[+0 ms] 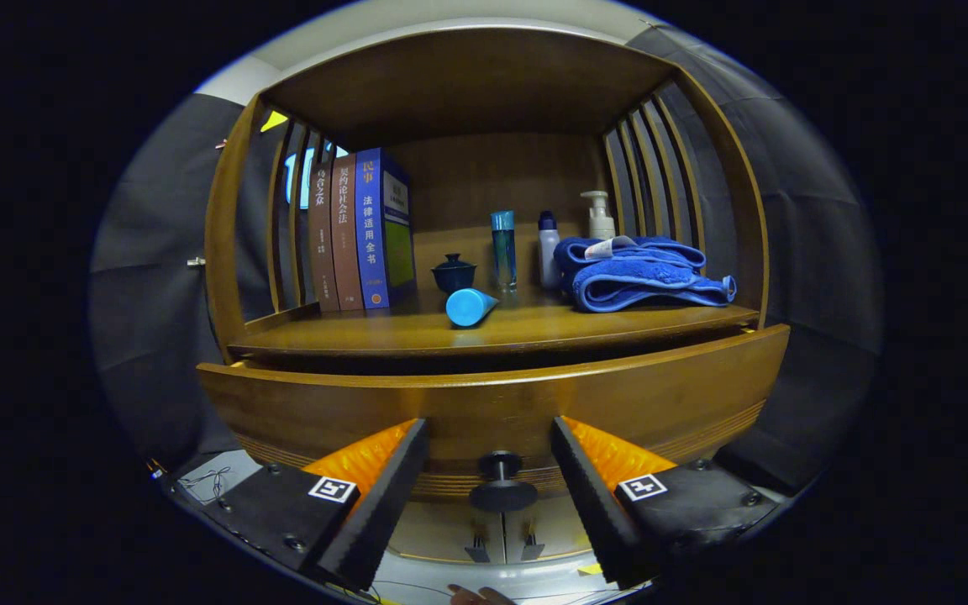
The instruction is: Pull open the drawer, take out the items inside it, and place them on the countertop above the cabinet.
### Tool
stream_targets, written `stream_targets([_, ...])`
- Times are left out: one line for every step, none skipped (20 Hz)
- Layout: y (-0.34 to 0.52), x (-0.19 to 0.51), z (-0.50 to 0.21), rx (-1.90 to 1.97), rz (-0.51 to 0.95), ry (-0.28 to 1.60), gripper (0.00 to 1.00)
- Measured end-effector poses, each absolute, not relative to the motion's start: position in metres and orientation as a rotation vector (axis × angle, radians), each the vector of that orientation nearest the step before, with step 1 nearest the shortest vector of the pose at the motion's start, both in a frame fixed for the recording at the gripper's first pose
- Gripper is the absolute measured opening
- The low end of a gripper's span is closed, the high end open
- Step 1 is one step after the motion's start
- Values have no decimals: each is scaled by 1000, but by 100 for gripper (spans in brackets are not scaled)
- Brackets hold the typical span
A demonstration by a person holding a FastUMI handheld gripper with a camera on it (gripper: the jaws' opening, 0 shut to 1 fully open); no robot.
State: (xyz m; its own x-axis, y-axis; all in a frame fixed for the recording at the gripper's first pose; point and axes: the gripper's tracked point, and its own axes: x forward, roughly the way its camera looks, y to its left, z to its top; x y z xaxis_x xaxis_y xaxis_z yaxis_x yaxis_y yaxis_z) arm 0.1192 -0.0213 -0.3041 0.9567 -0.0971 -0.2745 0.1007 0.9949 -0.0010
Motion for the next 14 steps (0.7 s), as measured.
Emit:
stream_targets([-22, 123, -305, 13, -101, 278, 98])
stream_targets([-22, 126, -305, 11, -101, 277, 98])
stream_targets([-22, 130, -306, 11, -101, 276, 98])
stream_targets([-23, 131, -306, 11, -101, 274, 98])
stream_targets([-22, 132, -306, 10, -101, 272, 98])
stream_targets([-22, 134, -306, 9, -101, 272, 98])
stream_targets([-22, 136, -307, 7, -103, 276, 98])
stream_targets([-24, 137, -306, 1, -108, 273, 98])
stream_targets([-26, 141, -308, -2, -112, 278, 99])
stream_targets([-26, 142, -307, -6, -114, 271, 99])
stream_targets([-26, 142, -307, -1, -115, 273, 99])
stream_targets([-26, 142, -307, 4, -115, 273, 98])
stream_targets([-26, 142, -307, 5, -115, 278, 99])
stream_targets([-27, 142, -309, 1, -116, 295, 99])
